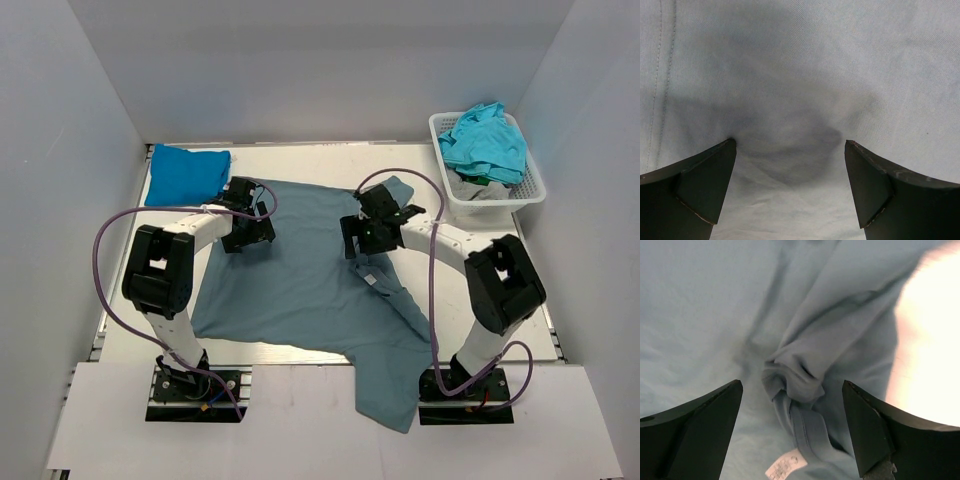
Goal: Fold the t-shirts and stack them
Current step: Flatten out the tshirt
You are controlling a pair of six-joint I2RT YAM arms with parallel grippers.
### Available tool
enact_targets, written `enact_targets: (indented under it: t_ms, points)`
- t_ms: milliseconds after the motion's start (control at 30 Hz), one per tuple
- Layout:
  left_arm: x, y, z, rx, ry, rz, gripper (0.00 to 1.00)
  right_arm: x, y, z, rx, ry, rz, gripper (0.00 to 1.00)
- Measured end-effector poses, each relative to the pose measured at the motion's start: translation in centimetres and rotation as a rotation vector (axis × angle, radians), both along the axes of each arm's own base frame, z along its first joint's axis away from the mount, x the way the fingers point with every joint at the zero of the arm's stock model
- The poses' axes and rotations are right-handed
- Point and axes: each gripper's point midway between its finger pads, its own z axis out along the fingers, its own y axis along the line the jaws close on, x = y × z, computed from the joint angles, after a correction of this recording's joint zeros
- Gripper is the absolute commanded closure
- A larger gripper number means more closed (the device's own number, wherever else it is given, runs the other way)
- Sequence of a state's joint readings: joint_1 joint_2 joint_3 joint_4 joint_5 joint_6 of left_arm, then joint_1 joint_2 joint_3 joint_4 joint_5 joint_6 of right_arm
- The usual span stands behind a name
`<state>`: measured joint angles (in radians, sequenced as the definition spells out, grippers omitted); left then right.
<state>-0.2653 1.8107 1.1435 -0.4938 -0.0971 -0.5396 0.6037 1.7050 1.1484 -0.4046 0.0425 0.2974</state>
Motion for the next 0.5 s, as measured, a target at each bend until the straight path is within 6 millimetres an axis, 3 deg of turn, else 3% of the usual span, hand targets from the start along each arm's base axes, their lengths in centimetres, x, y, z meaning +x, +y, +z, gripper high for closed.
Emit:
enact_targets:
  t_ms: [133, 267, 367, 500]
  points:
    - [0.0, 0.0, 0.0, 0.001, 0.001, 0.000, 0.01, -0.2, 0.4, -1.7, -0.001, 0.037, 0.046, 0.30]
    - [0.0, 0.1, 0.0, 0.004, 0.001, 0.002, 0.01, -0.7, 0.7, -2.4, 0.008, 0.065, 0.069, 0.82]
    - [0.0, 0.2, 0.0, 0.009, 0.000, 0.005, 0.01, -0.7, 0.8, -2.4, 0.021, 0.060, 0.062, 1.00]
    - [0.1, 0.6, -0.1, 0.033, -0.002, 0.023, 0.01, 0.1, -0.5, -2.3, -0.014, 0.039, -0.007, 1.00]
